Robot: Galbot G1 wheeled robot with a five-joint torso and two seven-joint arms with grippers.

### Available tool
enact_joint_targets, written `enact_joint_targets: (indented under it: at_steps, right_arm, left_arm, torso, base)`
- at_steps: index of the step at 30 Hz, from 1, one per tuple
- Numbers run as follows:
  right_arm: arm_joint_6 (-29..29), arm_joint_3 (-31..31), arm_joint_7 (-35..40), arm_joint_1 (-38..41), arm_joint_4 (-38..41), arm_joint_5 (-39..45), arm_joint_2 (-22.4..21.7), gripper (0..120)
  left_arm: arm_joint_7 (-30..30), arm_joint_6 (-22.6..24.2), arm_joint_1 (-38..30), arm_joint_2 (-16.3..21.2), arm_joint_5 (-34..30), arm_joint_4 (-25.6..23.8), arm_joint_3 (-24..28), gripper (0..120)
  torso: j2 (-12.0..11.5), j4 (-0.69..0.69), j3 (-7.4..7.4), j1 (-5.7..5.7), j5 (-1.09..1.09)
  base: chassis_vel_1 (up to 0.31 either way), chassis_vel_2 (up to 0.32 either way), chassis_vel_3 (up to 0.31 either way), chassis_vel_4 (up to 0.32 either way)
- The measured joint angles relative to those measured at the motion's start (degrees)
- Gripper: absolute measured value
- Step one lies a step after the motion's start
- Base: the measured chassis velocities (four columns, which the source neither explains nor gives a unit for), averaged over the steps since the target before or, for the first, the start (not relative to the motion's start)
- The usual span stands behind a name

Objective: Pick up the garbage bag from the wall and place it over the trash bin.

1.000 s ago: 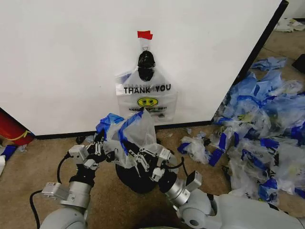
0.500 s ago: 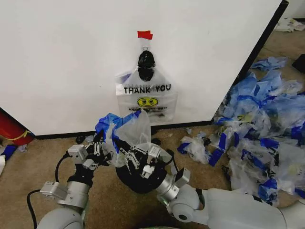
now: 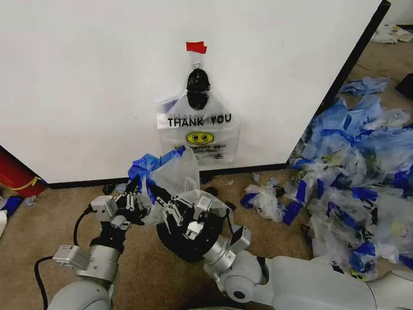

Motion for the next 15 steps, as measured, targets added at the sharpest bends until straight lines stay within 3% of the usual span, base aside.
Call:
enact_joint_targets:
  at_steps: [5,15]
  right_arm:
    - [1.05,0.07,-1.15,-1.09,-2.89,-0.14,2.08,0]
    - [2.82,1.02,-3.93,-3.35,-7.97,-0.22,2.24,0]
  left_arm:
    - [-0.02,0.24,-0.09,-0.01,-0.28,-0.05,0.03,0]
    - [0.01,0.25,0.13,-0.27,-0.12,-0.01,0.33,0]
  torso:
    - [0.00,0.00,0.00,0.00,0.00]
    - [0.00,0.00,0.00,0.00,0.00]
  base:
    - [0.000,0.000,0.000,0.000]
    - [0.000,0.000,0.000,0.000]
